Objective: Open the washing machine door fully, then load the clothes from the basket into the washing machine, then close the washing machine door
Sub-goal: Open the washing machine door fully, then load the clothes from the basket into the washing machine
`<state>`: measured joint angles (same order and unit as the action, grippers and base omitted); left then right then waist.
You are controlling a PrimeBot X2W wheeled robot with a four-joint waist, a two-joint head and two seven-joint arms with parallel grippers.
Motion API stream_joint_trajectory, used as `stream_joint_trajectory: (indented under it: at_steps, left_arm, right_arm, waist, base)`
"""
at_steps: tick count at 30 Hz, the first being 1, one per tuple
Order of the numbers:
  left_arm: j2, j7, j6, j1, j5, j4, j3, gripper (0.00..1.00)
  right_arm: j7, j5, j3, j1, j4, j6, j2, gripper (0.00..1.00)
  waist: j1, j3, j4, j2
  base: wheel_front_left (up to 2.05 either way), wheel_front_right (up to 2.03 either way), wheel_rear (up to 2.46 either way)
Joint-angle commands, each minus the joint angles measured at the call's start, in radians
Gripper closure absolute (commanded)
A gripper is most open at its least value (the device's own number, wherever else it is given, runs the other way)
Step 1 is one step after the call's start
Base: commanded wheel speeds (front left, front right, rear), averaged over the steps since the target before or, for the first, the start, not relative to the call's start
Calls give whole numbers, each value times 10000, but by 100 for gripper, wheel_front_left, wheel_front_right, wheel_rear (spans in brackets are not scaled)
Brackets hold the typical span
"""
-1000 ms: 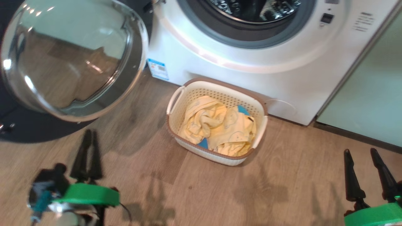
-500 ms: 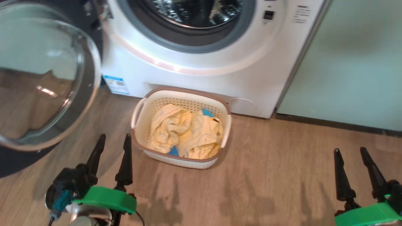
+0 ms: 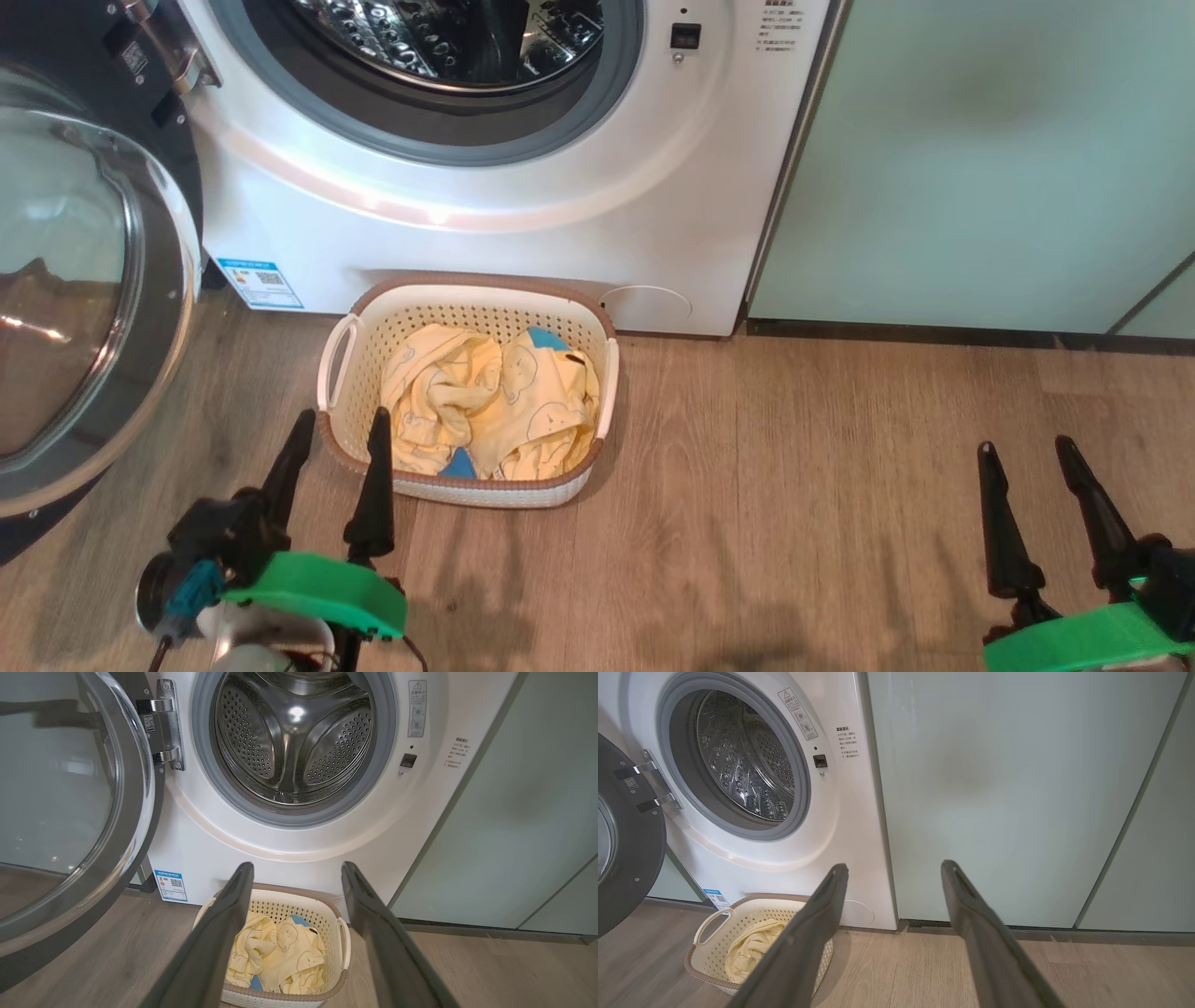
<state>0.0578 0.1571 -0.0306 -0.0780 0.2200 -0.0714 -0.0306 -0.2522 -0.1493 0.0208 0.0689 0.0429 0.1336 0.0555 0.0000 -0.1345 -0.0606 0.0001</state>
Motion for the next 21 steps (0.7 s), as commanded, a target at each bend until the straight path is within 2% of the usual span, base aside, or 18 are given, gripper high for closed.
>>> stream_joint_trajectory:
  at_steps: [1, 21]
  left_arm:
    - [182, -41, -76, 460, -73, -263, -349, 0]
    - [313, 94, -205, 672, -158, -171, -122, 0]
  right_arm:
    - [-95, 69, 208, -303, -362, -29, 15, 0]
    - [-95, 109, 95, -288, -412, -29, -38, 0]
  waist:
    - [0, 0, -29, -1]
    - [0, 14, -89, -1]
  base:
    - [0, 0, 0]
    - [0, 0, 0]
